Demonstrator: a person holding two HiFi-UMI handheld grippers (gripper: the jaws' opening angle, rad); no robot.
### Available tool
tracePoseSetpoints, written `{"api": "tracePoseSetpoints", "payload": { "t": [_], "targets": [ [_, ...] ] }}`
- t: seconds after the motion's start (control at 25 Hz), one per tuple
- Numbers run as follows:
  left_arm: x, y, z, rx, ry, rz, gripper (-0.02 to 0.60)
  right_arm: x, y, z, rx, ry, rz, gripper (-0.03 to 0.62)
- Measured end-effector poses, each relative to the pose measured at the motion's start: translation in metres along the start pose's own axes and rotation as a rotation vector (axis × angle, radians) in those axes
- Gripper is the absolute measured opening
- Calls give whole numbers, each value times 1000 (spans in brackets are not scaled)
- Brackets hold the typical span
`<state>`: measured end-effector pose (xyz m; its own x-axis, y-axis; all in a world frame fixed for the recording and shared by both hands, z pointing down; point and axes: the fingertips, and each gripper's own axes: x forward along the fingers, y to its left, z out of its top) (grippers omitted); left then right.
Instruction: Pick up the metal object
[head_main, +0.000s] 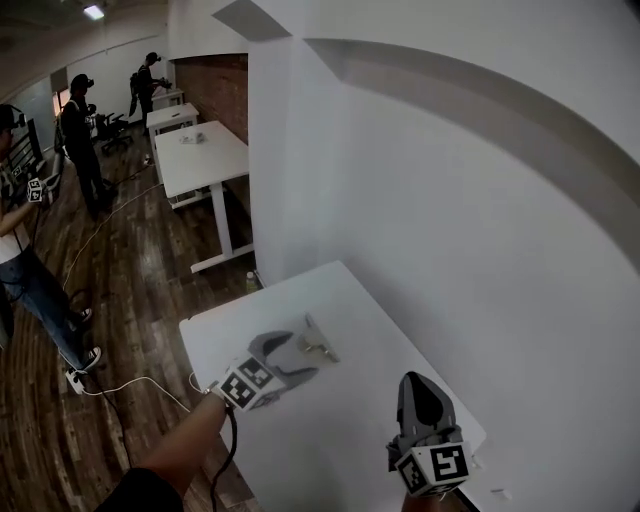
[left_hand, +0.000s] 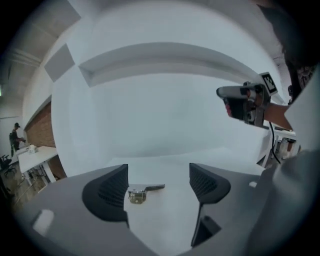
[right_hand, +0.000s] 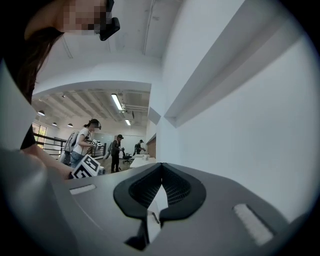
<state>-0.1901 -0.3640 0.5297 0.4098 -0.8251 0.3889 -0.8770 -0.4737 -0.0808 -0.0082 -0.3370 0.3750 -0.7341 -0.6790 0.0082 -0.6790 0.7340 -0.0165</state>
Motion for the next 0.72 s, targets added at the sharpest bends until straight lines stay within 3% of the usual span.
{"api": "tracePoseSetpoints", "payload": {
  "t": [0.32, 0.52, 0.72],
  "targets": [
    [103, 49, -85, -28, 267, -115, 382, 18, -11, -34, 14, 59, -70, 5],
    [134, 52, -104, -39, 360, -166, 382, 23, -22, -41, 31, 75, -113, 5],
    [144, 54, -119, -31, 428, -164, 380, 22, -27, -46, 29, 86, -130, 5]
  ]
}}
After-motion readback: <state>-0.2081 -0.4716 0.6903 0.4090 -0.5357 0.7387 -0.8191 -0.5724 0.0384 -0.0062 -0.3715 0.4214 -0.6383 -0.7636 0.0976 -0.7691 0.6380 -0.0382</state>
